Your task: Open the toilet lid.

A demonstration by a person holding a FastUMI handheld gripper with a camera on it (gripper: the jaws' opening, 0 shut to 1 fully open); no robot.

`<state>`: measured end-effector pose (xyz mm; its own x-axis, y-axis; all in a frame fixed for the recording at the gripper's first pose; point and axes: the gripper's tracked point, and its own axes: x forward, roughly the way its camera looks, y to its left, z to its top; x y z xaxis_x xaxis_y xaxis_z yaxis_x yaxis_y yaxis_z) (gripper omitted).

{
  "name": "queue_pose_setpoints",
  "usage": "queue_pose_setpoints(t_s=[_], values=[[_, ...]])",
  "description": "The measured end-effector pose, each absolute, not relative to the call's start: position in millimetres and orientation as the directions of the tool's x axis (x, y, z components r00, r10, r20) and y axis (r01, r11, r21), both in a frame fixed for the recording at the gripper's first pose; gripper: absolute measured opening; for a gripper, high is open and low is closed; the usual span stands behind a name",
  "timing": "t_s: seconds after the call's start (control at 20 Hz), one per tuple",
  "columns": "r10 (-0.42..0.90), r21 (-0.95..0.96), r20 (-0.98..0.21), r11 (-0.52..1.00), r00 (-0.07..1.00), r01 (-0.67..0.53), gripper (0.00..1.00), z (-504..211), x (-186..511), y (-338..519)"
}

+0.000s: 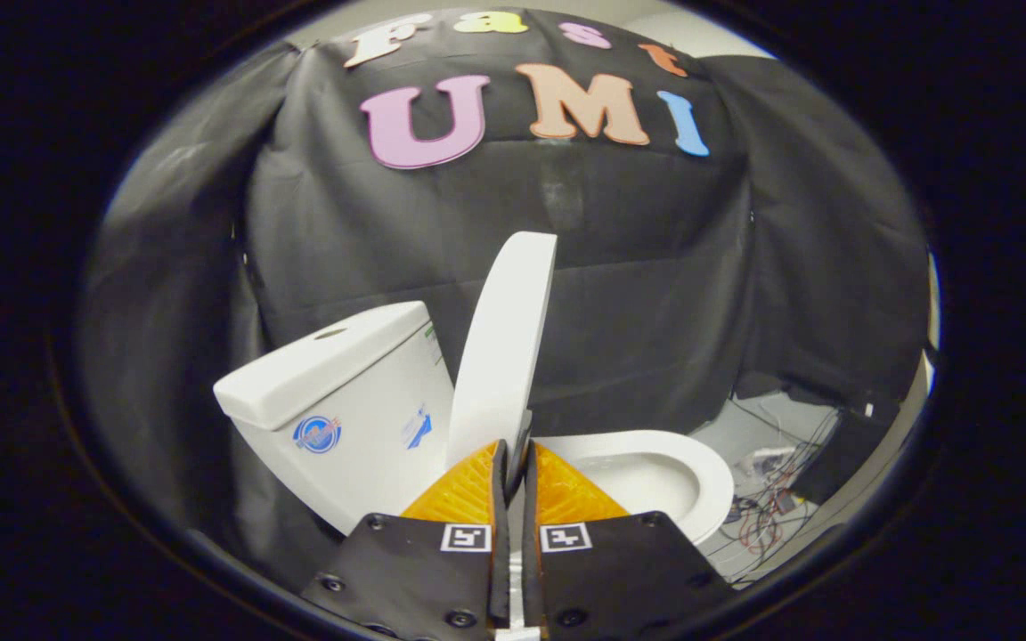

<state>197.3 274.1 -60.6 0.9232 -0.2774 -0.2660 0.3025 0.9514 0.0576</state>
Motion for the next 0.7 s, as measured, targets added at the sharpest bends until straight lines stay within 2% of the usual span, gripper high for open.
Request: queue_pose_setpoints(t_s=[0.7], values=[[-0.233, -0.001, -0.242, 0.971, 0.942, 0.24, 0.06, -50, 223, 329]])
